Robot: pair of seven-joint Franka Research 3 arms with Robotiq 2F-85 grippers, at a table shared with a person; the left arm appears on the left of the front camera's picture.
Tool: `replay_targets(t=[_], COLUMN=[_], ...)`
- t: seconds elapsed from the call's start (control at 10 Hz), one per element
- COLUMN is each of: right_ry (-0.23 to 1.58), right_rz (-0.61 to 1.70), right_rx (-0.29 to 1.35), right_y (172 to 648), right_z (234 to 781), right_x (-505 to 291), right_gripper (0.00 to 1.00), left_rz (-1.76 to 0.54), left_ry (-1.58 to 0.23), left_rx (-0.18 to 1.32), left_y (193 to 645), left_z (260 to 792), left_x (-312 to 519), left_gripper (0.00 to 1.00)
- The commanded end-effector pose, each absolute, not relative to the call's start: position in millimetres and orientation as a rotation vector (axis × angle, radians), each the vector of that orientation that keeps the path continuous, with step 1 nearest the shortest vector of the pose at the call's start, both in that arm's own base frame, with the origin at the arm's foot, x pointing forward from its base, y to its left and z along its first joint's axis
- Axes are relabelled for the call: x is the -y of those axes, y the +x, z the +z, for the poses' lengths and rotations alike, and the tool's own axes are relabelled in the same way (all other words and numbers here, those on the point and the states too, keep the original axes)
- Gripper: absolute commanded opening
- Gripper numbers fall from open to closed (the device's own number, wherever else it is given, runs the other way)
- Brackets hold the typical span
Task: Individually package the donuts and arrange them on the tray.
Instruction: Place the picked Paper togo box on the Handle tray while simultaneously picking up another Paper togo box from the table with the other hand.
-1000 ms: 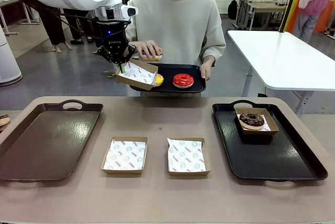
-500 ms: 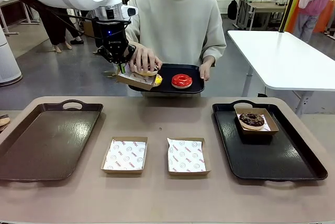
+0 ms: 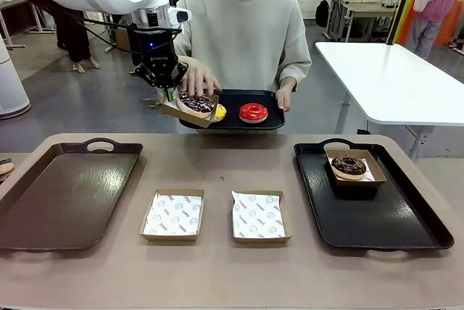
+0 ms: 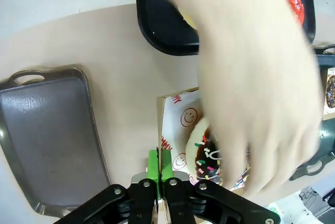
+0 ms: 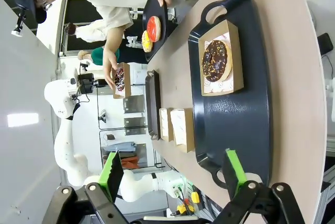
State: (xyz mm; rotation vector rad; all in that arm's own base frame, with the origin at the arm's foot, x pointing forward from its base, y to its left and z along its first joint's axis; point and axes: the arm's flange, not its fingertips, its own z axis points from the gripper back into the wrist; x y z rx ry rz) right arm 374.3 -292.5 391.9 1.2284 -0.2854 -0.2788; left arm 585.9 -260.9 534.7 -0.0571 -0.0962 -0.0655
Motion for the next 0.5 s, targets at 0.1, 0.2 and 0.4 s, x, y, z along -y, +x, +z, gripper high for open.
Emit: replay_targets(t=[0.1, 0.2, 0.4], right_ry=[1.228, 1.228, 1.228], right_rz=[-0.279, -0.279, -0.279], right_rx=[0.281, 0.281, 0.281], right_y=[372.1, 372.1, 372.1], right_z=[391.7, 391.7, 391.7], right_x=[293.6, 293.6, 293.6], right_gripper=[1.00, 1.00, 1.00], left_rz=[-0.073, -0.073, -0.073], left_ry=[-0.052, -0.052, -0.052], left_rx=[0.096, 0.096, 0.096], left_y=[580.5, 580.5, 580.5], left_z=[535.5, 535.5, 535.5], left_x=[257.8, 257.8, 257.8], left_gripper=[0.00, 0.00, 0.00])
